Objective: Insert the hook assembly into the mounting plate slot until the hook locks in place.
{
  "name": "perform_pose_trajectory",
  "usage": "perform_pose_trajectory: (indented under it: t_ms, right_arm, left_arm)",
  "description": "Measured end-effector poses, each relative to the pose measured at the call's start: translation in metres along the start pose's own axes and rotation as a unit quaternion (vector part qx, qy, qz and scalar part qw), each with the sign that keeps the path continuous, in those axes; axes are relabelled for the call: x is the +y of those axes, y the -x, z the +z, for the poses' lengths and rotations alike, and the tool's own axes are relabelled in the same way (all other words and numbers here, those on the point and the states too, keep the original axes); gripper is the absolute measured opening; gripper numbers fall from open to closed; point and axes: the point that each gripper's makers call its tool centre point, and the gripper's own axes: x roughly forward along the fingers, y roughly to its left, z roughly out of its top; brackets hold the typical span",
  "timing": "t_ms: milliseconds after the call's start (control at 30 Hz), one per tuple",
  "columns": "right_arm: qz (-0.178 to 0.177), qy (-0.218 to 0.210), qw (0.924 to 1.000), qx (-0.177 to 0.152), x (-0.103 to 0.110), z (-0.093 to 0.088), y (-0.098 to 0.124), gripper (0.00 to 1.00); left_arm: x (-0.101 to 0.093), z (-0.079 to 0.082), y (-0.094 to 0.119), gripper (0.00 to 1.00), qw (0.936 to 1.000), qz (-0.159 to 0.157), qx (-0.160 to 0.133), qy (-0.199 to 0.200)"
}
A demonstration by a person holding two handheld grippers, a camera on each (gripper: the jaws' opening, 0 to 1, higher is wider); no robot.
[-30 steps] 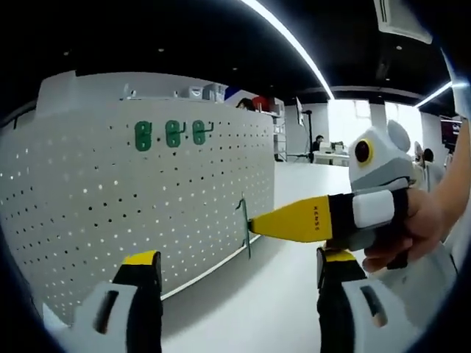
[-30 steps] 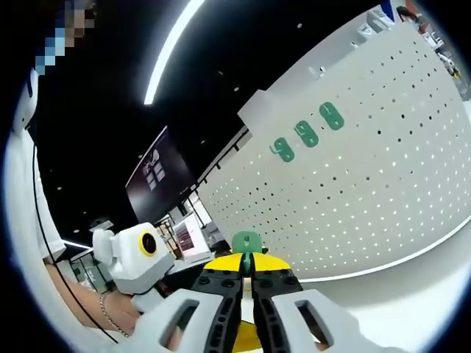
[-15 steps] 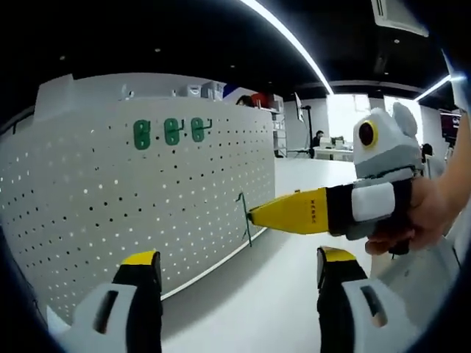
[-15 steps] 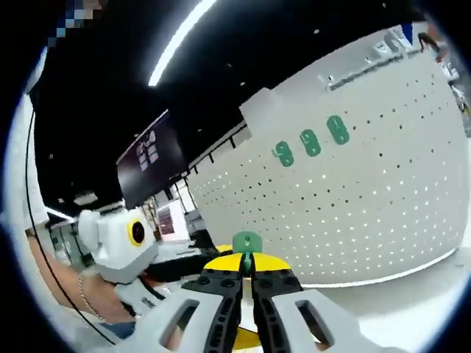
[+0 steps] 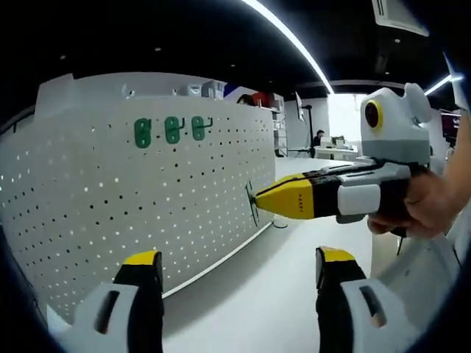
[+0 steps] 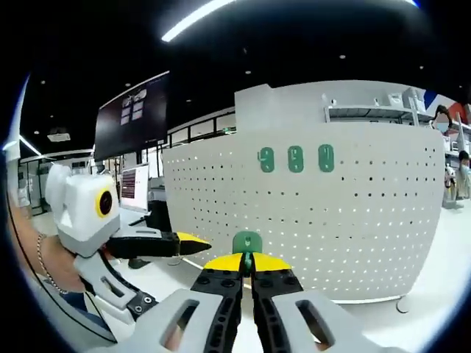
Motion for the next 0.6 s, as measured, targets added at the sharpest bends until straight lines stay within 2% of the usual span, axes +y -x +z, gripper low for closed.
perform_pose_trajectory:
  t_ms: [267, 600]
  right_arm:
    - [-0.014, -0.008, 0.9999, -0.003, -0.018, 0.004, -0.002, 0.01]
    - [-0.045, -0.012, 0.9988, -0.017, -0.05, 0.02, -0.006, 0.01]
  left_arm:
    - [0.003, -0.001, 0.003, 0.87, 1.0, 0.003, -0.002, 0.001]
    - [0.008, 0.0, 0.008, 0.86, 0.9999, 0.005, -0.009, 0.009]
